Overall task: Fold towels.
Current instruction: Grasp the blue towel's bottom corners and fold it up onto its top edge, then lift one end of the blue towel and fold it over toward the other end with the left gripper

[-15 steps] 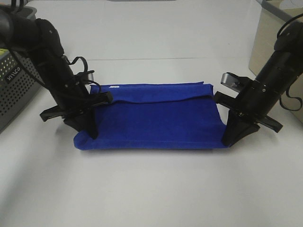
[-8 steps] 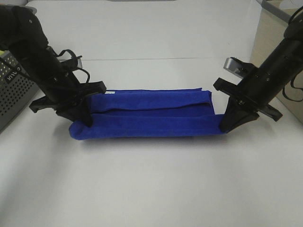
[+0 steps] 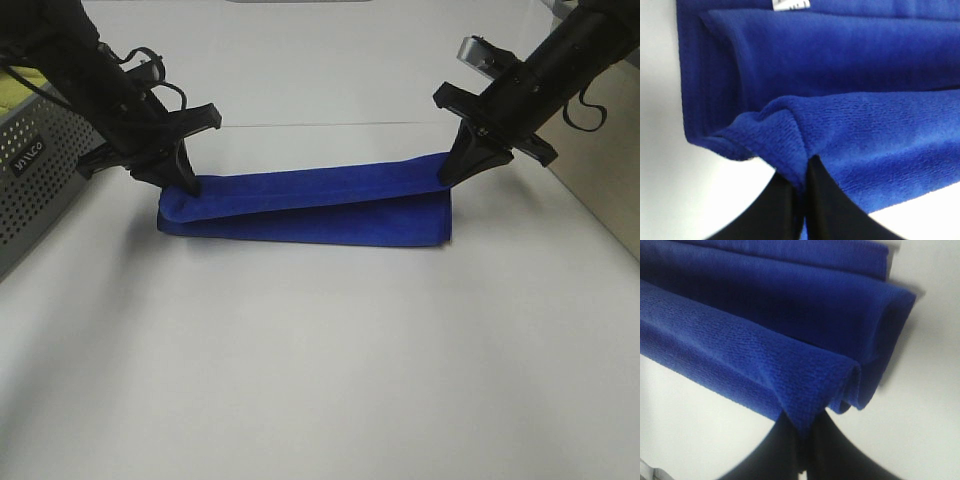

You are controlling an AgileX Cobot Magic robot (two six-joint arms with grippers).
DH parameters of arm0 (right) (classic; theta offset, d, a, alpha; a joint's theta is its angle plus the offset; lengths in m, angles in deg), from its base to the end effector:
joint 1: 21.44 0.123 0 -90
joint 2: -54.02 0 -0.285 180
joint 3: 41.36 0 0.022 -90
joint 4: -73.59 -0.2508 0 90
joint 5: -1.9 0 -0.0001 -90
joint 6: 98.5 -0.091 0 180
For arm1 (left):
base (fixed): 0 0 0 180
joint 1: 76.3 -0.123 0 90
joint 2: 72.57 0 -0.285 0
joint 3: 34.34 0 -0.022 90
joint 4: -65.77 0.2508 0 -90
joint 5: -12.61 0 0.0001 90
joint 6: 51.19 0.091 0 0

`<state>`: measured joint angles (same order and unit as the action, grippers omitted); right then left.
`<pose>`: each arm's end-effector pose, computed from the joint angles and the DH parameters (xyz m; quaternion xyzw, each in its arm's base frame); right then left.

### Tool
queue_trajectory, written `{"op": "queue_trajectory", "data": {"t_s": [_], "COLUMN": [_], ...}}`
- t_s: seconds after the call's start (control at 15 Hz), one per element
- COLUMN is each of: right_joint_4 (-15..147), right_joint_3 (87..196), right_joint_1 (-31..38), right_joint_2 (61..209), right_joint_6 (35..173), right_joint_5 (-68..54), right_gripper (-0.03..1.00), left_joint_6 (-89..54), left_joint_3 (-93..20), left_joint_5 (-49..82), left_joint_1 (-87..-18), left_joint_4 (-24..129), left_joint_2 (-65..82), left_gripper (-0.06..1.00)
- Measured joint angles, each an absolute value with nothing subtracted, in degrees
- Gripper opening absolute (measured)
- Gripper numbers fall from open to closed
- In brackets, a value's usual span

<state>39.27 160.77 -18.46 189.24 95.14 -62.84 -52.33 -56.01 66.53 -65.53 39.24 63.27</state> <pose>0.4476 0.0698 0.1679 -0.0185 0.9627 0.2663 0.0430 0.4498 -0.1190 0.1569 -0.0335 0.9743 -0.2079 0.0798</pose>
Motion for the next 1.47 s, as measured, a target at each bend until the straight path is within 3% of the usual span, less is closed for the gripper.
{"op": "queue_trajectory", "data": {"t_s": [0.27, 0.6, 0.73, 0.87, 1.0, 1.13, 1.47], "right_joint_4": [39.3, 40.1, 40.3, 40.3, 40.4, 40.9, 43.7], "right_joint_3": [170.6, 171.3, 171.4, 171.4, 172.4, 173.4, 173.8], "right_joint_1": [-18.5, -18.5, -18.5, -18.5, -18.5, -18.5, -18.5], "right_joint_2": [196.5, 200.5, 200.5, 200.5, 200.5, 199.1, 196.3], "right_joint_6": [92.8, 92.4, 92.4, 92.4, 92.4, 92.4, 91.5], "right_joint_5": [-63.1, -63.0, -63.8, -66.3, -67.4, -67.3, -67.5], "right_gripper": [0.02, 0.05, 0.21, 0.47, 0.66, 0.73, 0.74], "left_joint_6": [-52.3, -53.4, -53.4, -53.4, -53.4, -53.4, -54.7], "left_joint_3": [-64.7, -68.3, -68.3, -68.4, -68.4, -68.4, -69.0], "left_joint_5": [66.4, 62.5, 61.7, 61.6, 61.7, 61.7, 63.3], "left_joint_1": [-65.8, -66.1, -66.1, -66.1, -66.1, -66.1, -66.1], "left_joint_4": [38.7, 37.8, 36.4, 34.4, 33.6, 37.1, 46.5], "left_joint_2": [69.1, 73.0, 73.0, 73.0, 73.0, 71.9, 69.6], "left_gripper": [0.04, 0.09, 0.27, 0.55, 0.71, 0.74, 0.79]}}
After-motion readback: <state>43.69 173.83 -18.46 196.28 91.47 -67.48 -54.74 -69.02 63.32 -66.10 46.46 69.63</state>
